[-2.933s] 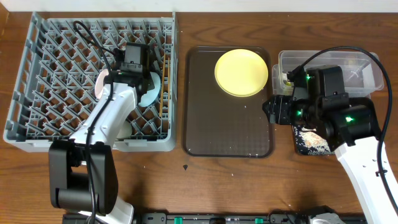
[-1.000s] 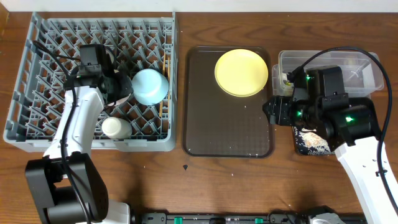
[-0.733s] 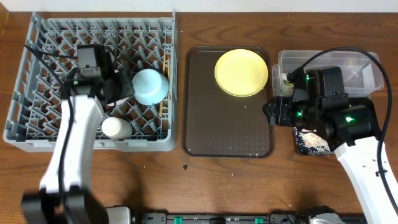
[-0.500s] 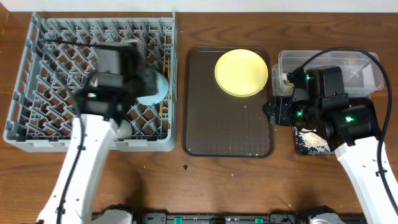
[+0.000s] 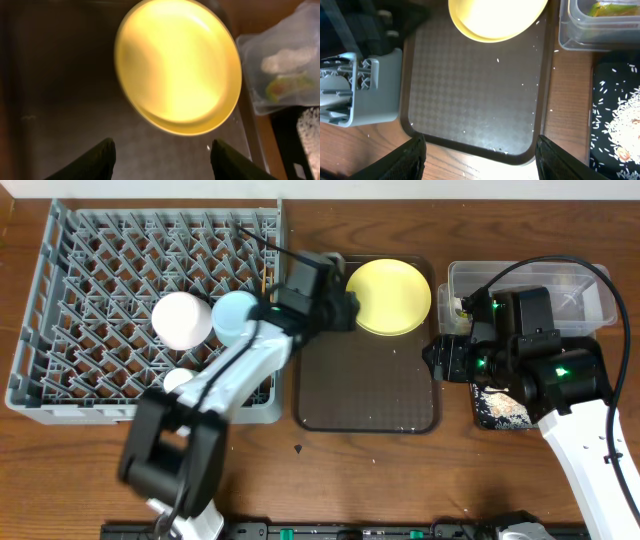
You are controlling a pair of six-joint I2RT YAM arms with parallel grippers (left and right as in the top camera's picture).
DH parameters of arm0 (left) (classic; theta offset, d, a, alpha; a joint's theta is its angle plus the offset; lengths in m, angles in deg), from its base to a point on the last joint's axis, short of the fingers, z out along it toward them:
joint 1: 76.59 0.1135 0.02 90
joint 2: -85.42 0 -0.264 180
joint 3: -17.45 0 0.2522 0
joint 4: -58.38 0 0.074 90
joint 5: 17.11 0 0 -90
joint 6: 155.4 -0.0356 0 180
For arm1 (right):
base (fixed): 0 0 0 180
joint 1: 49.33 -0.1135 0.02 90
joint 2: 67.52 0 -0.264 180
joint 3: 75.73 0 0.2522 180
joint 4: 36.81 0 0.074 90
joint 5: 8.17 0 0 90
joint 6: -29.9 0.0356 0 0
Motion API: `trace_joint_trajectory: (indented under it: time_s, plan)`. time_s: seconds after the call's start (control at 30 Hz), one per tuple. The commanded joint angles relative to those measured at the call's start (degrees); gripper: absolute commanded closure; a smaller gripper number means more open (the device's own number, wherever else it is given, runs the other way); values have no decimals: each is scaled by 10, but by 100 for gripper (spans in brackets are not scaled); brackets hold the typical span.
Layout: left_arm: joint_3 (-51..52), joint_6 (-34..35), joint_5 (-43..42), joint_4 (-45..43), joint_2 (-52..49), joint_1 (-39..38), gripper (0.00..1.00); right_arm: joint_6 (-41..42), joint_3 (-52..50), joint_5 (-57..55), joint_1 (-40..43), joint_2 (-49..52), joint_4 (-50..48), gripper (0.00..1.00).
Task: Sort waste into correct bins and load items into the dishwasher
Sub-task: 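Reach to the yellow plate and grasp its edge with the left gripper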
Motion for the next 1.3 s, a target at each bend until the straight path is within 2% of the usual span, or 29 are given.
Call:
trace_joint_trajectory:
  time_s: [0.0,0.1,0.2,0.23,0.53,0.63,0.73,0.8,0.97,1.1,1.27]
  plan:
    - [-6,48,-35,-56,-47,-16,39,8,1,3,5,3,1,32]
    - [-6,70,-32,-98,-82,-29,47,8,1,3,5,3,1,32]
    - [-6,88,-32,-101,-102,-33,58,8,1,3,5,3,2,32]
    - [-6,88,-33,-96,-108,-34,62,8,1,3,5,3,2,32]
    - [-6,86,-35,3,-111,-34,77,8,1,3,5,3,3,32]
    - [-7,85,-34,4,-102,-34,76,8,1,3,5,3,3,33]
    - [-12,86,-34,-19,-84,-34,64,8,1,3,5,3,3,32]
    - [-12,89,-33,-45,-72,-34,61,8,1,3,5,3,3,32]
    - [-12,139,-10,-119,-73,-36,60,8,1,3,5,3,1,32]
    - [-12,141,55,-165,-101,-45,60,8,1,3,5,3,0,32]
    - [-12,141,60,-211,-130,-45,62,8,0,3,5,3,4,32]
